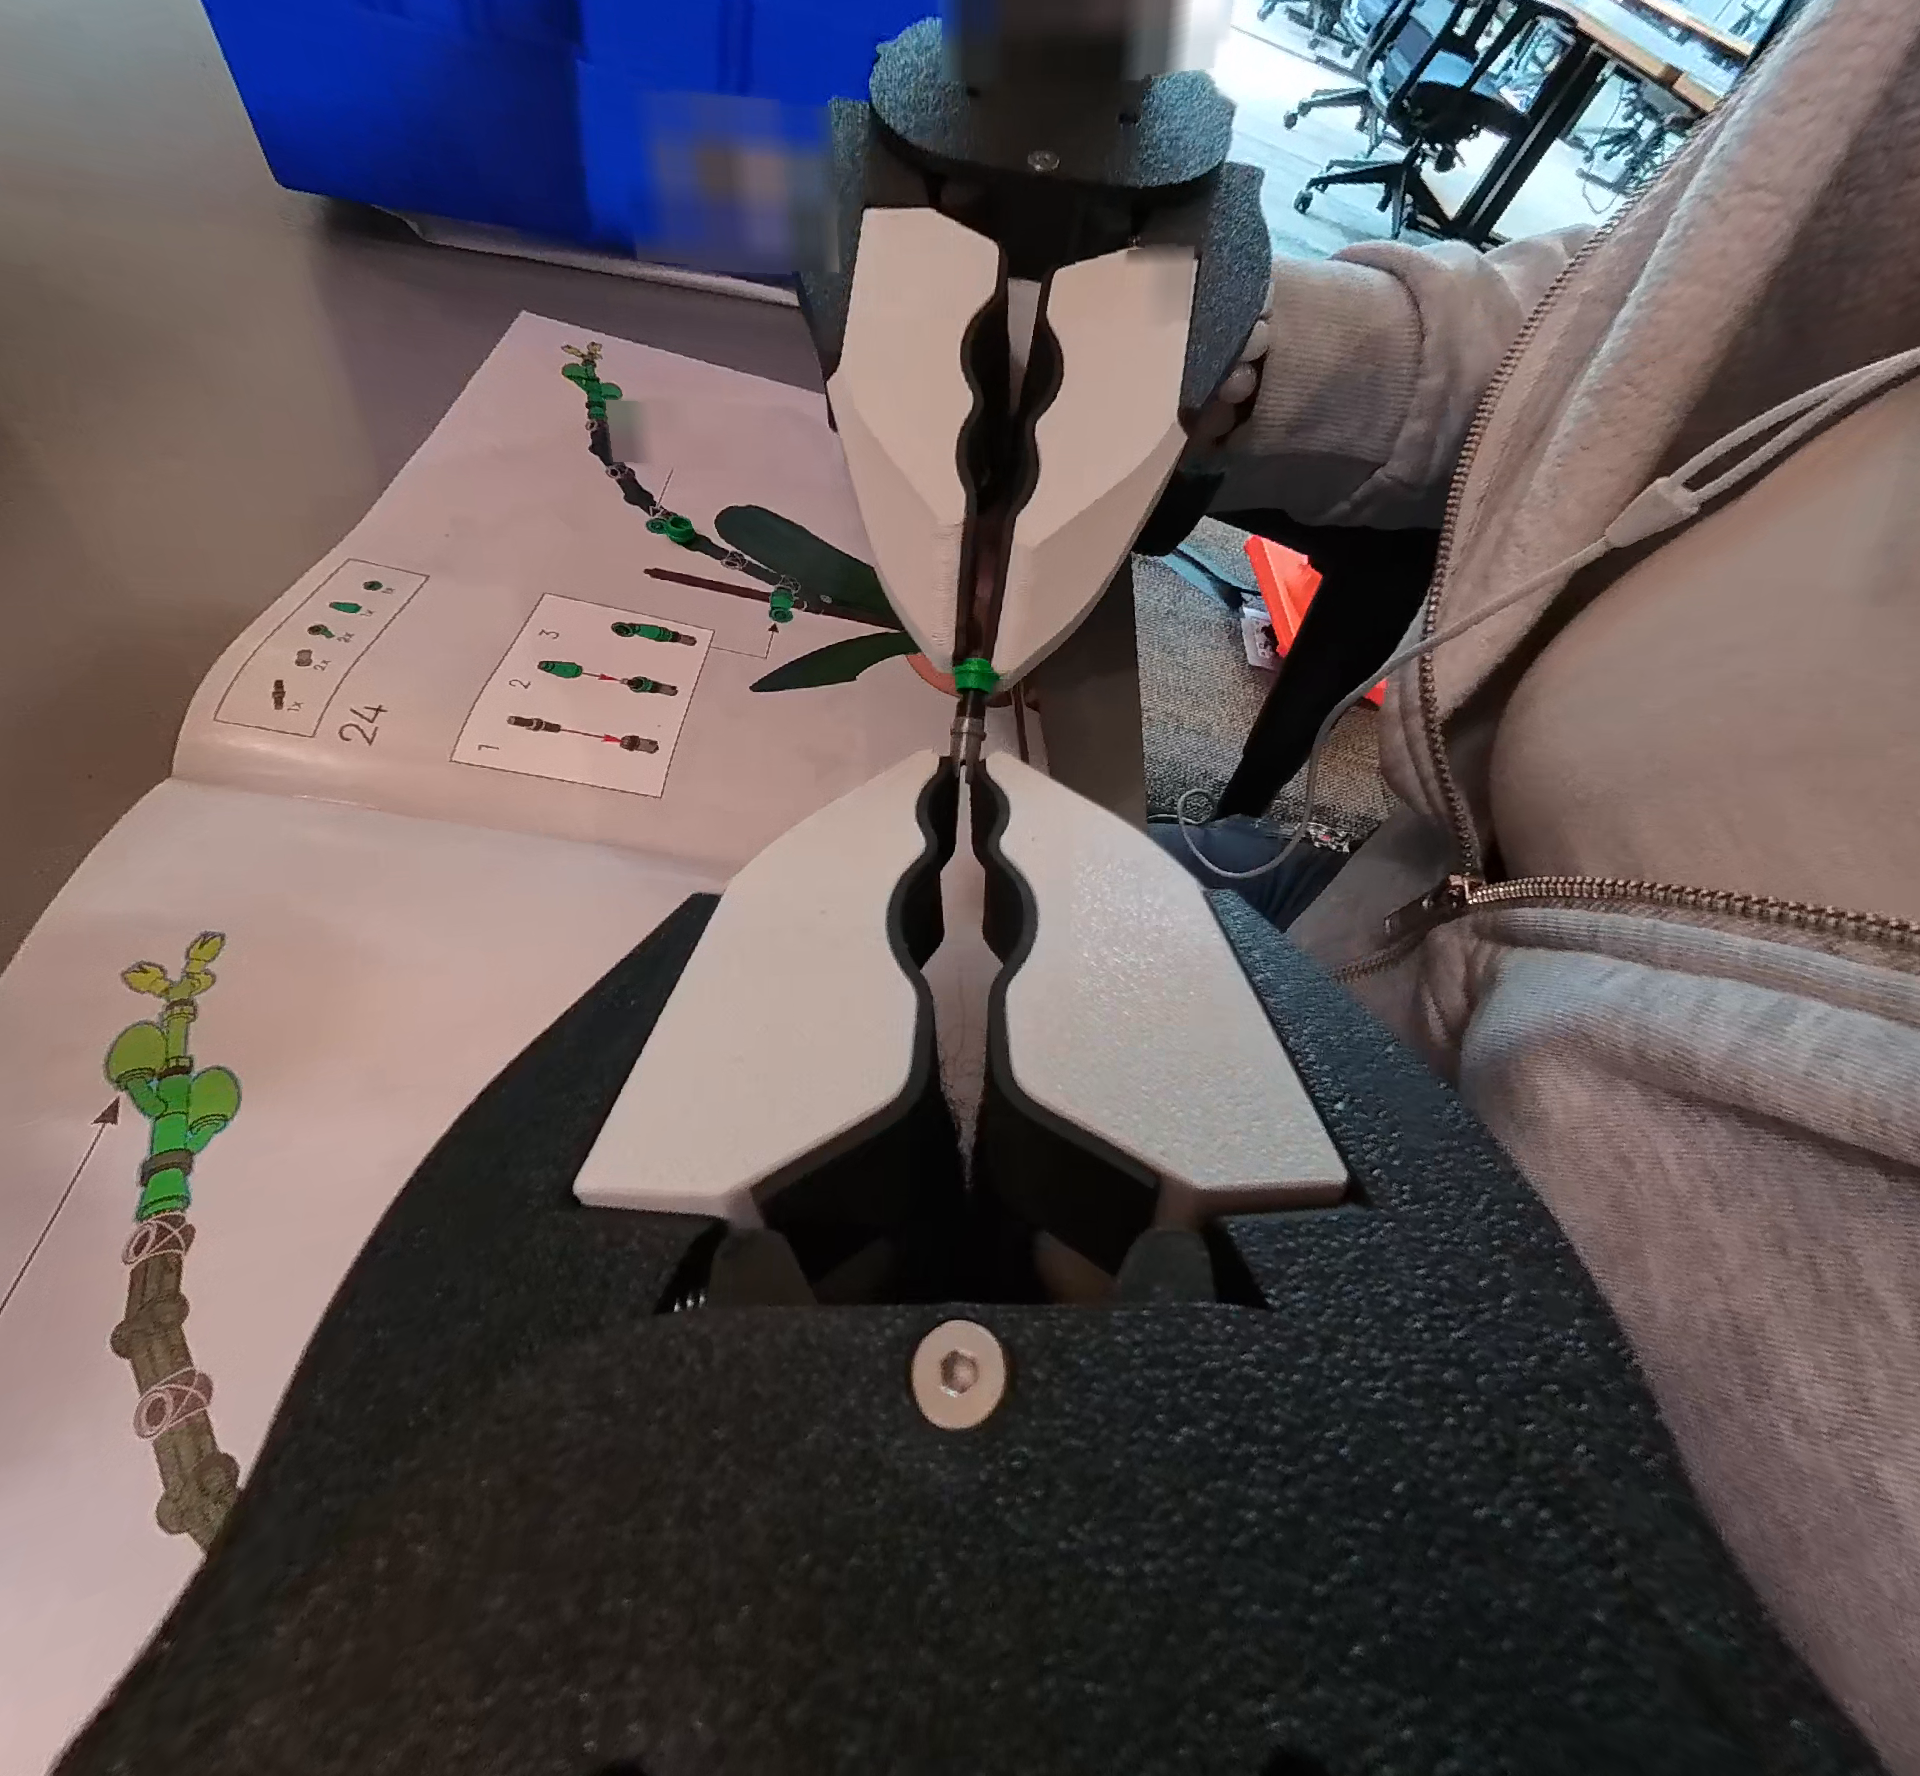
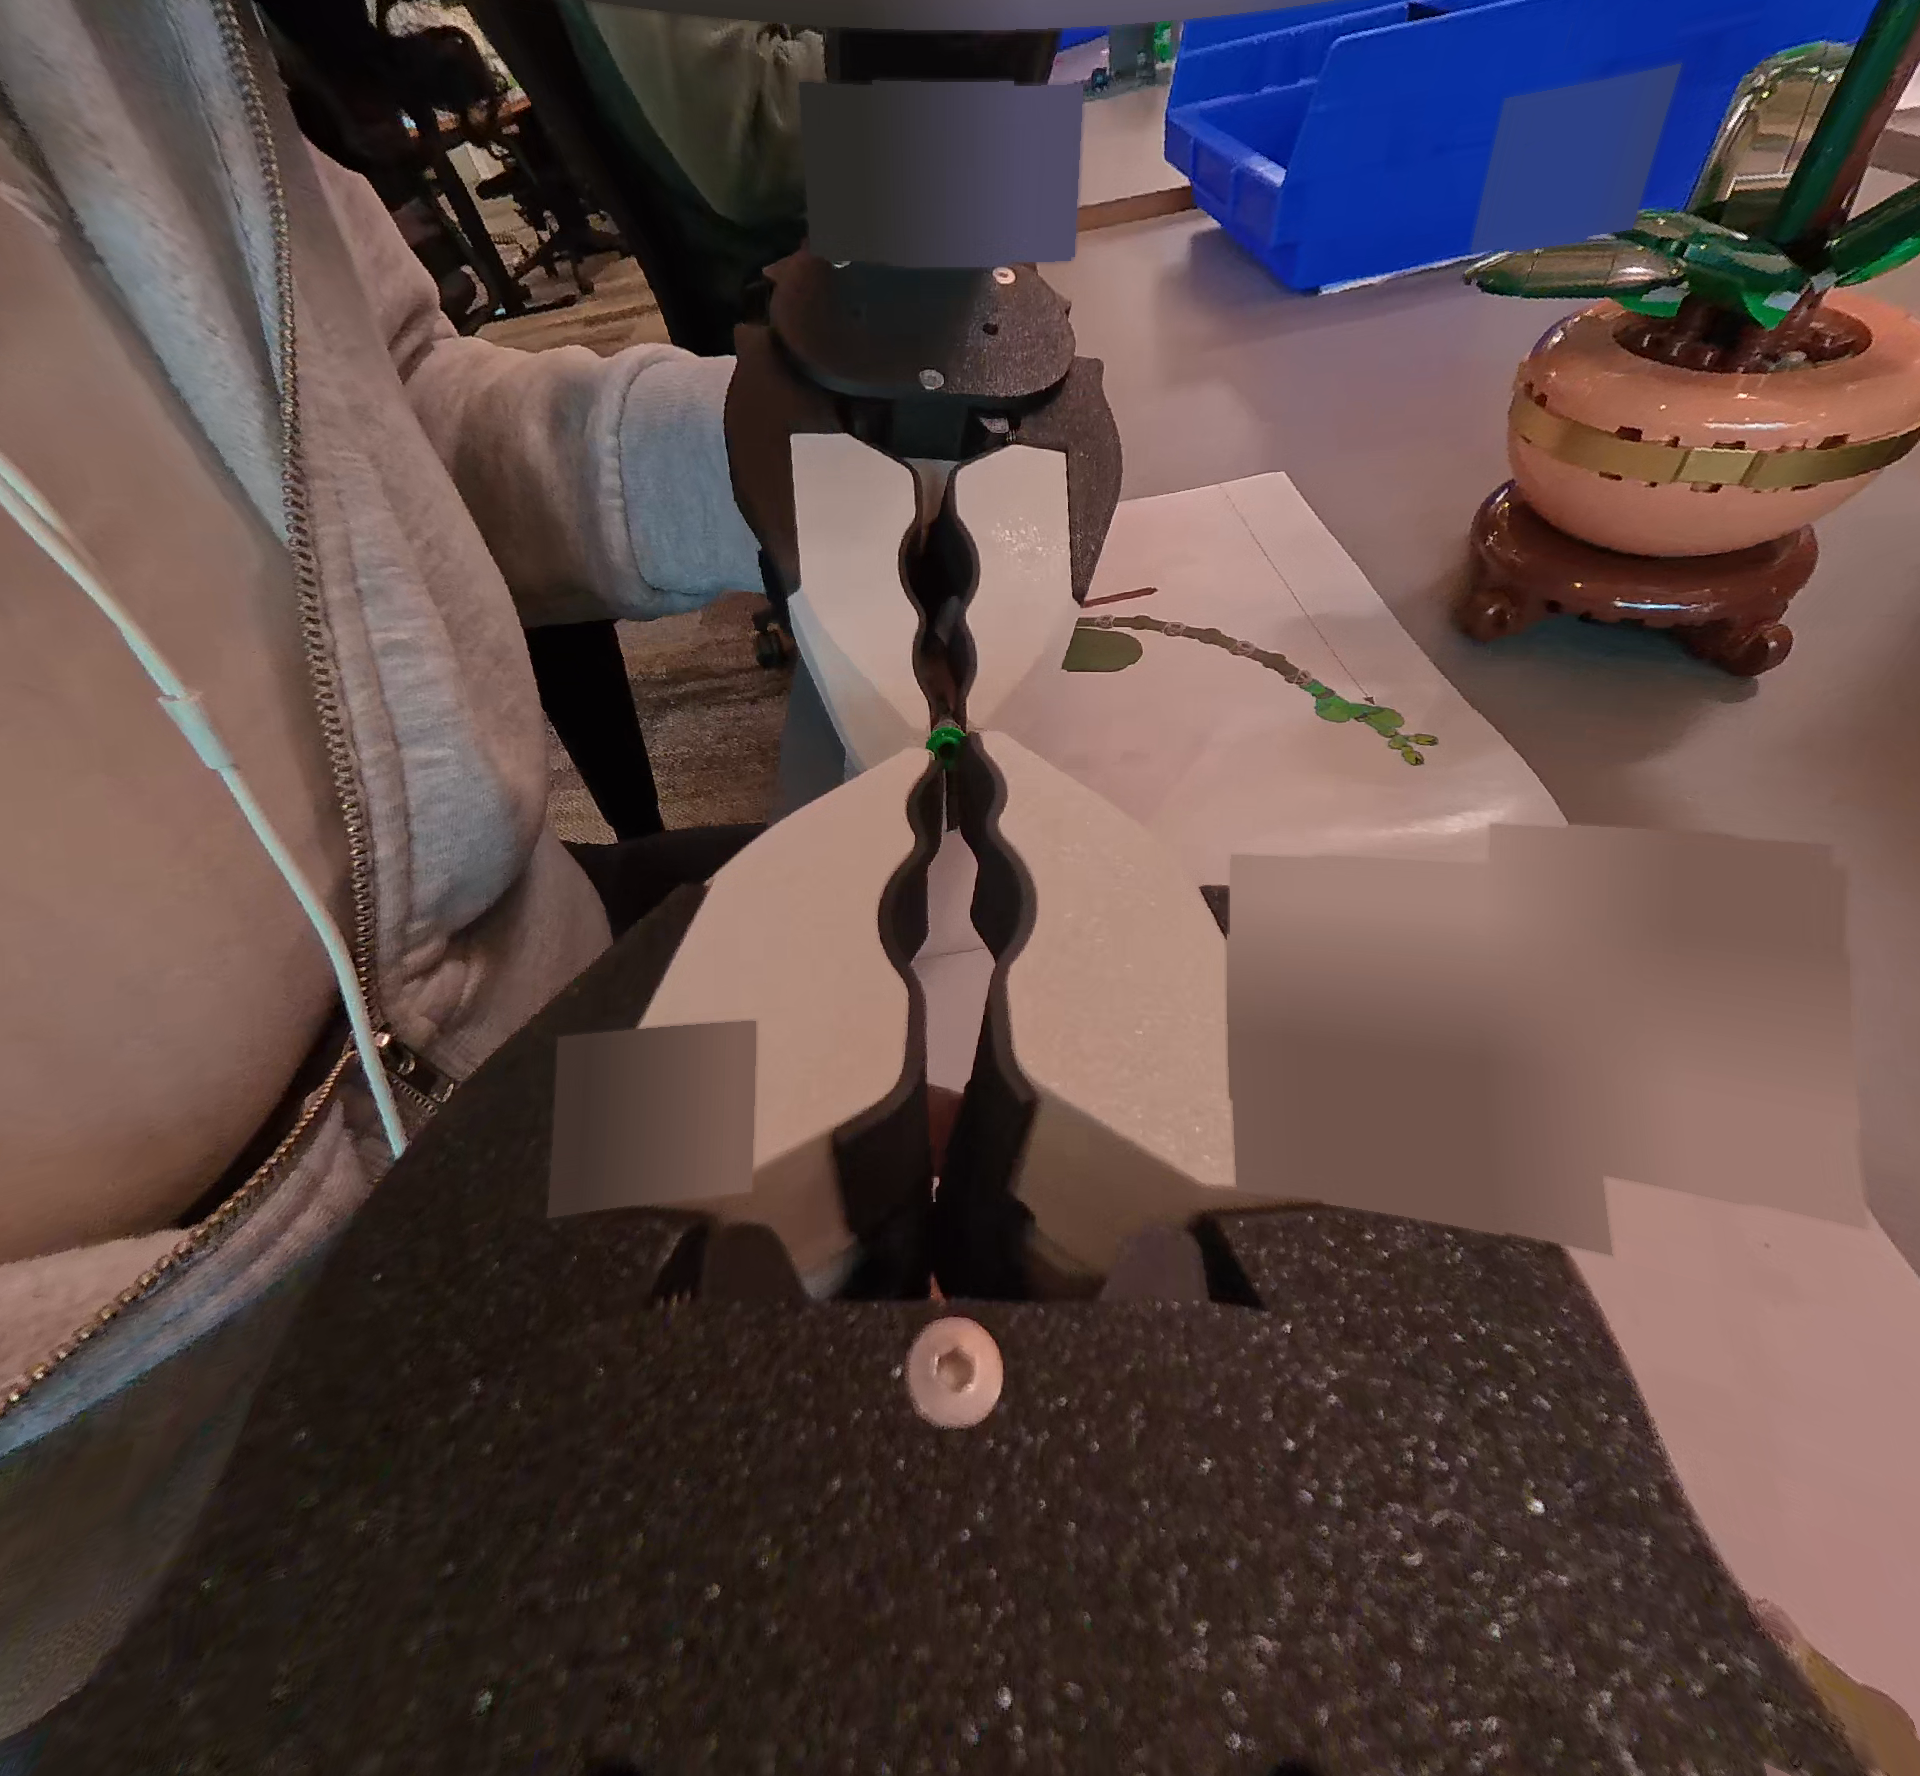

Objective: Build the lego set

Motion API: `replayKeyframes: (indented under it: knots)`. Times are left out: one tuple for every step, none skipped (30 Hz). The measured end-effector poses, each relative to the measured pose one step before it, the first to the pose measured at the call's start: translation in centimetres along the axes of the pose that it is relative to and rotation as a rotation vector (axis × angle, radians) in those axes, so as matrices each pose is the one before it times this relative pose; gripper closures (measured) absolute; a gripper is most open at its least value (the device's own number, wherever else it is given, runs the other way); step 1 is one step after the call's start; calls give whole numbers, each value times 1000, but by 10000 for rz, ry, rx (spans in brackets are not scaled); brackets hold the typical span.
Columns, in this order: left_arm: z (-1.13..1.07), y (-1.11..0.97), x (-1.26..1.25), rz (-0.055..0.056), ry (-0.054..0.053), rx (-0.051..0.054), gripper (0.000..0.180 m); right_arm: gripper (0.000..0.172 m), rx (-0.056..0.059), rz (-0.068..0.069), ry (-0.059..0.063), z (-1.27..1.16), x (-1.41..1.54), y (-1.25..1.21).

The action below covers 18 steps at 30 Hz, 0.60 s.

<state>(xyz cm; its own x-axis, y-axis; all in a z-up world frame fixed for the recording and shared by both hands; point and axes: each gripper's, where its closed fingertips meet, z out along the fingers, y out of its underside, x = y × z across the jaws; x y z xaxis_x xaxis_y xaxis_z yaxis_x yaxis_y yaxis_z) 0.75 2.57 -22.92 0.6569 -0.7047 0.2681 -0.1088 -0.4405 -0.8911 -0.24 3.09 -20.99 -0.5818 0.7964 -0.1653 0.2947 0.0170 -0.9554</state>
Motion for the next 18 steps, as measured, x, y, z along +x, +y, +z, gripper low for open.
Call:
replayKeyframes:
  knots:
    - [10,28,-19,-15,-10,-26,179,170,-69,29,16,-15,14,36]
    - [18,37,-41,-6,-32,-34,179,170,-52,19,28,-12,17,51]
    - [41,79,0,6,-28,-62,179,170,-76,24,11,-16,15,96]
    - [59,172,11,25,-14,-140,179,170,-150,9,-21,28,-57,192]
    - [97,226,8,45,-42,-178,179,170,-141,-21,5,34,-27,194]
    - [75,194,-8,38,-46,-155,179,170,-93,13,-5,41,-36,144]
    - [14,64,-37,4,-34,-60,179,170,-5,69,8,0,12,38]
    - [-17,18,0,-25,8,-18,179,170,-8,83,-10,-18,-8,33]
    - [1,63,4,-29,7,-51,179,170,-78,50,-1,24,35,103]
    - [46,173,-43,-16,-33,-139,179,170,-164,-3,32,45,67,196]
    - [96,234,-45,14,-55,-184,179,170,-166,-22,16,45,-15,222]
    - [218,135,7,28,-44,-137,179,170,-56,34,-27,31,-8,101]
    - [66,90,-27,7,-40,-79,179,170,3,61,-13,0,-1,28]
    - [25,107,-89,-41,-55,-86,179,170,-83,59,43,38,98,129]
    - [119,186,-45,-25,-38,-148,179,170,-189,-4,37,67,51,264]
    - [94,166,-12,20,-26,-136,179,170,-109,-19,4,13,-39,150]
    - [78,96,12,31,-25,-91,179,170,11,15,-20,-3,-46,3]
    - [51,94,-12,15,-26,-82,179,170,-30,30,-8,40,12,59]
